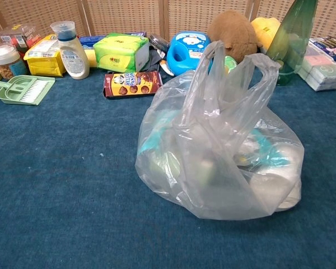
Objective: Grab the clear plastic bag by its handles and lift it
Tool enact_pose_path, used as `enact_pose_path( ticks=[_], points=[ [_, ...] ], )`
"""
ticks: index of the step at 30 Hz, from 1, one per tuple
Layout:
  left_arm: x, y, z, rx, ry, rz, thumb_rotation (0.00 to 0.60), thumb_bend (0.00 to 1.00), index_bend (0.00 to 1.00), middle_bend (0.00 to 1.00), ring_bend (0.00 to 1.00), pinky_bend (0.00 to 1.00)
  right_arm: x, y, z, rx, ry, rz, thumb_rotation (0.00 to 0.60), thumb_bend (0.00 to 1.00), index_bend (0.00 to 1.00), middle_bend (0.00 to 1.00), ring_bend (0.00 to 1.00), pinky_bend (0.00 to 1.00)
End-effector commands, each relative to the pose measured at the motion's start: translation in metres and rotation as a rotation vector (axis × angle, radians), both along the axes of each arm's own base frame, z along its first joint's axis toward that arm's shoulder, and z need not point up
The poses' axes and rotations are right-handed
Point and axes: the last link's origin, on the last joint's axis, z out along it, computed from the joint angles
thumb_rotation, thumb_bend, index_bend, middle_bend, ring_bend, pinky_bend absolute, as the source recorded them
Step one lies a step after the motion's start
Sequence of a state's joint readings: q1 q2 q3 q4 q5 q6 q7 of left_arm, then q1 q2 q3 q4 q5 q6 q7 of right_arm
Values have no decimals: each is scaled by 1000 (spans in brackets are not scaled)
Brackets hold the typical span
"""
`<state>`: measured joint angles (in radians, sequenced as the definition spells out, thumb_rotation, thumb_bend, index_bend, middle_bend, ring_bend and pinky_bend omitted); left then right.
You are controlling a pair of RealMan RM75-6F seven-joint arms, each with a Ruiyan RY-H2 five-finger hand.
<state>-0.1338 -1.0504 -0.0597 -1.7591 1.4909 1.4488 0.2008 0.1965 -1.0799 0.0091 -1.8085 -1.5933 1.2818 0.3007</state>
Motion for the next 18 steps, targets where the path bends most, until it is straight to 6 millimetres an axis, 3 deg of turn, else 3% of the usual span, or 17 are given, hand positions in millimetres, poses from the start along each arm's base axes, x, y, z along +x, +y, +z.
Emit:
enact_pose_path(
  ticks=[1, 18],
  points=[
    [0, 2, 0, 0, -1, -1, 0, 208, 321, 308, 227, 131, 10, -4, -7, 24, -20, 10, 40, 116, 209, 304, 271, 272],
    [9, 16, 3, 5, -13, -42, 0, 208, 321, 308, 227, 132, 51, -24, -40, 147, -111, 48, 41, 110, 219, 305, 266, 271]
  ],
)
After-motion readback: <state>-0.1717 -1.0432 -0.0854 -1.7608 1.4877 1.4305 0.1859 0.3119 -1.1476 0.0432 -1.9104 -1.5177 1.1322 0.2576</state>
